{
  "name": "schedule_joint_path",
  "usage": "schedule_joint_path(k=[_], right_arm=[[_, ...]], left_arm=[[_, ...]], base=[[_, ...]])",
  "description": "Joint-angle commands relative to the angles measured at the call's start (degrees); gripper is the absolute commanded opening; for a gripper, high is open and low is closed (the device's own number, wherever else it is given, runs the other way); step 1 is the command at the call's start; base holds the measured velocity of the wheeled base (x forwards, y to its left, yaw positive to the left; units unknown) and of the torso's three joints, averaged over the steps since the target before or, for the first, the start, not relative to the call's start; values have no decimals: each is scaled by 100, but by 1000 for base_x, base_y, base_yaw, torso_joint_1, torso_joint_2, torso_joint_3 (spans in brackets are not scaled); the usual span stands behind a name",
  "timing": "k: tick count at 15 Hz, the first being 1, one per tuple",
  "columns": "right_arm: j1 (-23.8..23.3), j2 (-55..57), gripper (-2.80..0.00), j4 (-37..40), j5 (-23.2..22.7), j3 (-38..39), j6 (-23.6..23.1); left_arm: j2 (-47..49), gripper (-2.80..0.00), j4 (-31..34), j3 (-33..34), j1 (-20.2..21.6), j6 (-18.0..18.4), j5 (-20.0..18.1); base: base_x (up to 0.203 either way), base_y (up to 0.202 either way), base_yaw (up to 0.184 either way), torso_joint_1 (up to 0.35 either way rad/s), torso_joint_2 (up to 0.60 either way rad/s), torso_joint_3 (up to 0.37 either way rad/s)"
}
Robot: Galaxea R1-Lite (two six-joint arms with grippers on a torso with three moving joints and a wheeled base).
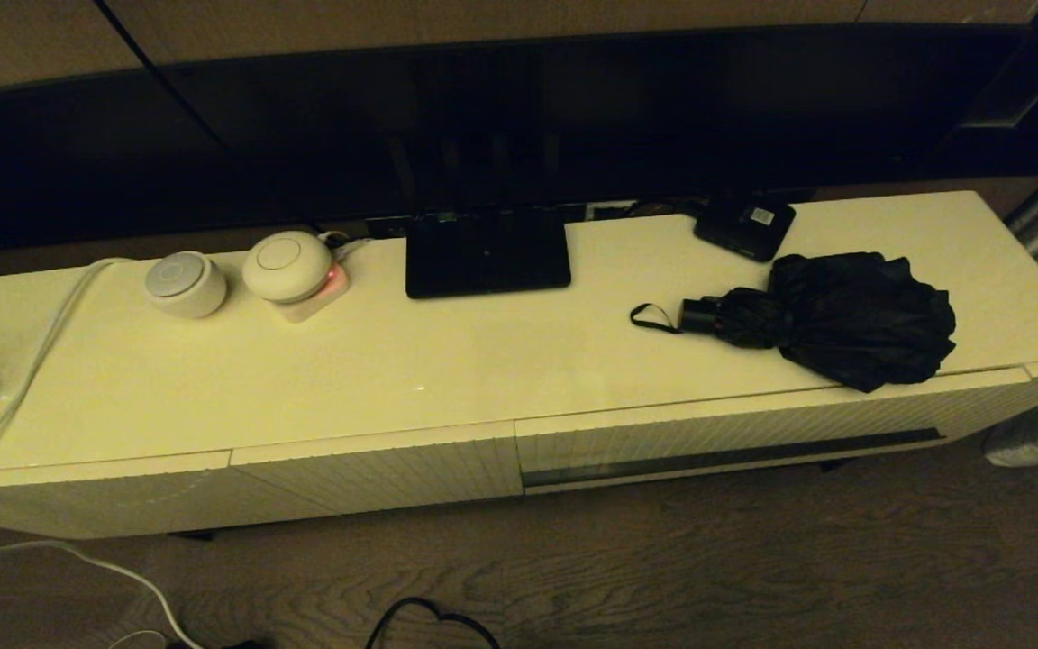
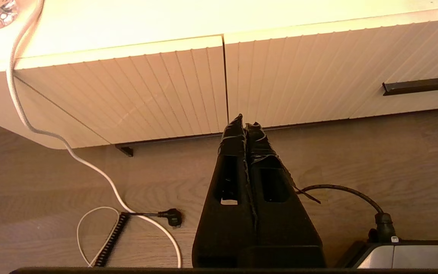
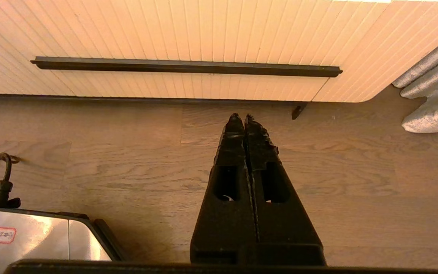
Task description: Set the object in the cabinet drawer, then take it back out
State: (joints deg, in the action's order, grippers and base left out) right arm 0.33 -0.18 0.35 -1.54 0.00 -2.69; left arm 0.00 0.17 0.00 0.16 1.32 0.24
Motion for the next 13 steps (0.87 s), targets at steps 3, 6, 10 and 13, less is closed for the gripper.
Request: schedule_joint_path(k=[3,6,10,13], right_arm=[[2,9,-280,0,-4,0,-3],[2,9,-280,0,-13,0,-56],[2,8,-280,3,127,0,59],[2,9,-280,0,128,0,94]], left_arm=[[0,-280,1,18,2,0,2],[0,-280,1,18,2,0,2],[0,-280,1,18,2,0,2],[0,-280,1,18,2,0,2]], base=[[0,0,0,0,0,0],[0,0,0,0,0,0],[0,0,0,0,0,0],[0,0,0,0,0,0]])
